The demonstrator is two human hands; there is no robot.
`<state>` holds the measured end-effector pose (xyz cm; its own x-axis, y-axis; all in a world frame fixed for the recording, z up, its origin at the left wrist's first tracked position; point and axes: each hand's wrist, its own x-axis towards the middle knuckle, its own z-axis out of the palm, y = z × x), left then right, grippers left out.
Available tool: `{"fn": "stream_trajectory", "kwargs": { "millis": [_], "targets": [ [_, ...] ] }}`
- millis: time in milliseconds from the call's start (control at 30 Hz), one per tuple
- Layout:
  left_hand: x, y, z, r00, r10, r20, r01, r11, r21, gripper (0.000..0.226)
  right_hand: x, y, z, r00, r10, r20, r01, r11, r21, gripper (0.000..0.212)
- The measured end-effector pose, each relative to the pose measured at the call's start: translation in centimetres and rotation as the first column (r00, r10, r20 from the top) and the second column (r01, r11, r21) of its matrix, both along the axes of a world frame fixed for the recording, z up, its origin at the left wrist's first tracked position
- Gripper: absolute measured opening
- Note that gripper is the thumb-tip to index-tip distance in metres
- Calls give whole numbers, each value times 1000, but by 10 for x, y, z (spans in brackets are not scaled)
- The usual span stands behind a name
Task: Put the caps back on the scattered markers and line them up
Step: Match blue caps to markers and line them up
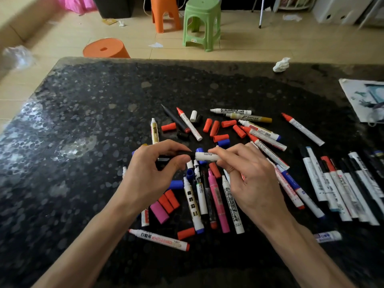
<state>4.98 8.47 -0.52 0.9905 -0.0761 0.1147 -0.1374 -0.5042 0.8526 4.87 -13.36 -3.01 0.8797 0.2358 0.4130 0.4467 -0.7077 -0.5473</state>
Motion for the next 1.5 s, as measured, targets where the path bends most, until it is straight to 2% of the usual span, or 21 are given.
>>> {"fn": "stream_trajectory", "kwargs": {
  "millis": [167,267,367,467,533,633,700,833,933,1100,1200,1300,1433,1500],
  "targets": [
    [-3,-4,-6,999,24,29,-24,1000,-5,12,-4,3,-1,1000,-19,-11,19,1000,-3,39],
    [-3,-4,-6,1000,2,17,-2,1000,14,12,0,0,2,999,5,-39,-6,999,-47,31],
    [0,-1,-11,996,-59,-61,62,996,56,13,3,-3,3,992,55,-114,-73,985,-159,29],
    [4,6,-11,983,-90,-161,99,994,48,21,3,-3,-1,984,48,-169,-77,982,-172,30],
    [4,10,-8,965,-91,-246,95,995,3,31,4,-3,-2,982,15,-190,-44,987,-153,31],
    [2,14,-7,900,-145,-410,86,983,-160,36,5,-5,2,976,-31,-214,6,993,-117,32],
    [0,12,-5,863,-191,-468,75,964,-255,38,5,-6,4,971,-58,-231,34,993,-110,31],
    [0,5,-2,848,-215,-484,-37,888,-459,32,6,-14,6,944,-141,-300,119,989,-90,20],
    [1,-1,-1,850,-238,-469,-47,854,-519,31,9,-29,8,894,-254,-369,217,966,-138,24],
    [1,-14,4,840,-247,-483,-41,860,-509,35,7,-66,14,806,-471,-358,413,882,-228,20],
    [3,-16,4,797,-135,-588,-203,857,-473,47,5,-95,17,741,-612,-276,539,788,-298,22],
    [9,-14,2,732,-48,-679,-419,754,-505,54,-2,-119,16,665,-682,-304,585,729,-356,20],
    [14,-13,9,678,-127,-724,-582,510,-634,45,-8,-133,9,626,-697,-349,564,714,-415,23],
    [15,-13,13,675,-164,-720,-609,427,-668,38,-8,-137,6,619,-704,-349,556,706,-438,26]
  ]
}}
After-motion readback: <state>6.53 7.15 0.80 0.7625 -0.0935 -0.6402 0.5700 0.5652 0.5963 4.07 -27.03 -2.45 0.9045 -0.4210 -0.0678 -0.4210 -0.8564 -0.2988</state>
